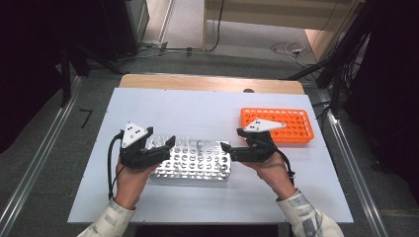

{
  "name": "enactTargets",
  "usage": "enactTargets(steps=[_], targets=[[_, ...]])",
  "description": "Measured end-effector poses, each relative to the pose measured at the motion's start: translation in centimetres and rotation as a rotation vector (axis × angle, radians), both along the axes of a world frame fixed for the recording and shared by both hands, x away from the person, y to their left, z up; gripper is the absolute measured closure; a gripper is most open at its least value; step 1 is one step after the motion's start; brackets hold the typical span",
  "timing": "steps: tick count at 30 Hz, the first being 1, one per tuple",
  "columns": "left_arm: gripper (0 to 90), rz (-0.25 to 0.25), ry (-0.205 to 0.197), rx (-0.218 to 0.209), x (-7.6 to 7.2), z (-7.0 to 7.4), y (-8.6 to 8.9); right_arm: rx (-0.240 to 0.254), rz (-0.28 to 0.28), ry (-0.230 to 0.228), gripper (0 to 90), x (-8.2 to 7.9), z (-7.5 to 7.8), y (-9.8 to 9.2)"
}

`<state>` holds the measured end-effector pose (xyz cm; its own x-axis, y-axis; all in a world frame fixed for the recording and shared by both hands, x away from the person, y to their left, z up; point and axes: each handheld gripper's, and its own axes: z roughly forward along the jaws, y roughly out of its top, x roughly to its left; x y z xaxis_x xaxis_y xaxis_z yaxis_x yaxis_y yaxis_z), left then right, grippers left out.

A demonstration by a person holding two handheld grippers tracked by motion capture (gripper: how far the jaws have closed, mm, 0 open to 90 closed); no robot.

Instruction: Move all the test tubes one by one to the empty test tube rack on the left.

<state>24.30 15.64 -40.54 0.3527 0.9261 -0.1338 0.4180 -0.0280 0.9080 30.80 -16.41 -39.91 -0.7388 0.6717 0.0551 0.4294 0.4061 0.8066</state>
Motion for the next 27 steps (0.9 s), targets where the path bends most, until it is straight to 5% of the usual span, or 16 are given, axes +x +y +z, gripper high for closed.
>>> enactTargets(steps=[27], targets=[[21.2,0.130,-0.017,0.026,-2.5,-1.4,4.8,-0.001,-0.169,-0.006,21.9,-0.7,-1.2,-7.7]])
